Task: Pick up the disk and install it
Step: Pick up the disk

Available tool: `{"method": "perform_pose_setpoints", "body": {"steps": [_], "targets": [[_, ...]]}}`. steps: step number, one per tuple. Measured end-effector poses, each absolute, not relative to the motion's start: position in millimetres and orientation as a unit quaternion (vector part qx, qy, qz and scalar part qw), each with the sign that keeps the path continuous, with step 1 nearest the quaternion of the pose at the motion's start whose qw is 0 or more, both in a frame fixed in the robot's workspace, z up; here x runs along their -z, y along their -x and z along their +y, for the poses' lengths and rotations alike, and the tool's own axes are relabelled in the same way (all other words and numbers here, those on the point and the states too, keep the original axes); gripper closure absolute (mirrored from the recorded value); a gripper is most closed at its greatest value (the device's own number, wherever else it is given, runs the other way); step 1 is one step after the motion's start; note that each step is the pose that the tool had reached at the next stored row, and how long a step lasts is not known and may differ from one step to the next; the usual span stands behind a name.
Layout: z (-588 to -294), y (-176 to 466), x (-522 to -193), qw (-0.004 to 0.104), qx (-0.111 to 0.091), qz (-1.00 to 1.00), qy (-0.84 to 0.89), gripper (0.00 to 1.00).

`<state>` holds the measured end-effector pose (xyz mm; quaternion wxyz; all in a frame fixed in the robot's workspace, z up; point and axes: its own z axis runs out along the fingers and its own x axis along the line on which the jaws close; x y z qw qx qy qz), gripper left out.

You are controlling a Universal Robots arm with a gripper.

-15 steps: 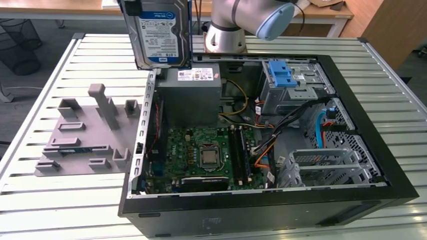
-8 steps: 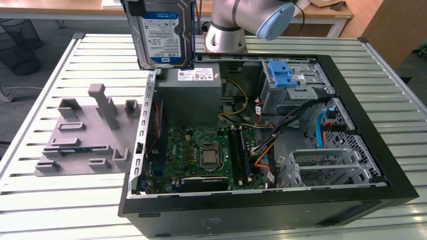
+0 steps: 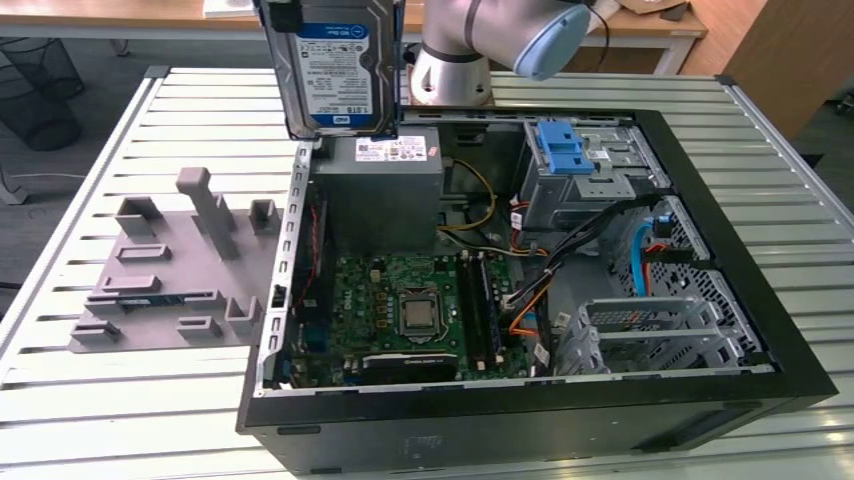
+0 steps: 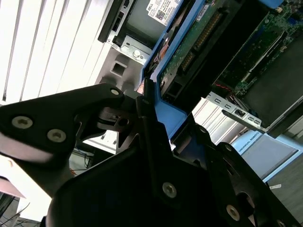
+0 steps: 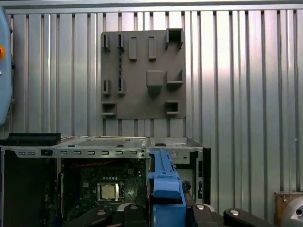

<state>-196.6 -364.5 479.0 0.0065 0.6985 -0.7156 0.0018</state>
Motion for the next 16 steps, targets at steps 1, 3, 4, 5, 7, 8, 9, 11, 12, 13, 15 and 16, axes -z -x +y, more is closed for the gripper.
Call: {"method": "perform_pose_setpoints", "body": {"steps": [1, 3, 4, 5, 7, 8, 9, 11, 12, 13, 15, 16], "targets": [[-364.5, 195.5, -479.0, 0.007, -0.002, -0.716, -0.698, 0.64], [-364.5, 193.7, -479.0, 0.006, -0.002, -0.716, -0.698, 0.64], [-364.6, 193.0, -479.0, 0.007, -0.002, -0.716, -0.698, 0.64], [-364.6, 192.3, -479.0, 0.007, -0.002, -0.716, -0.698, 0.64], [-364.6, 191.3, -479.0, 0.007, -0.002, -0.716, -0.698, 0.64], [-364.6, 190.8, -479.0, 0.006, -0.002, -0.716, -0.698, 0.64], [-364.6, 190.6, -479.0, 0.006, -0.002, -0.716, -0.698, 0.64], [-364.6, 190.3, -479.0, 0.007, -0.002, -0.716, -0.698, 0.64], [-364.6, 190.1, -479.0, 0.006, -0.002, -0.716, -0.698, 0.64], [-364.5, 190.1, -479.0, 0.007, -0.002, -0.716, -0.698, 0.64], [-364.6, 189.7, -479.0, 0.007, -0.002, -0.716, -0.699, 0.64], [-364.5, 189.2, -479.0, 0.007, -0.002, -0.716, -0.699, 0.64]]}}
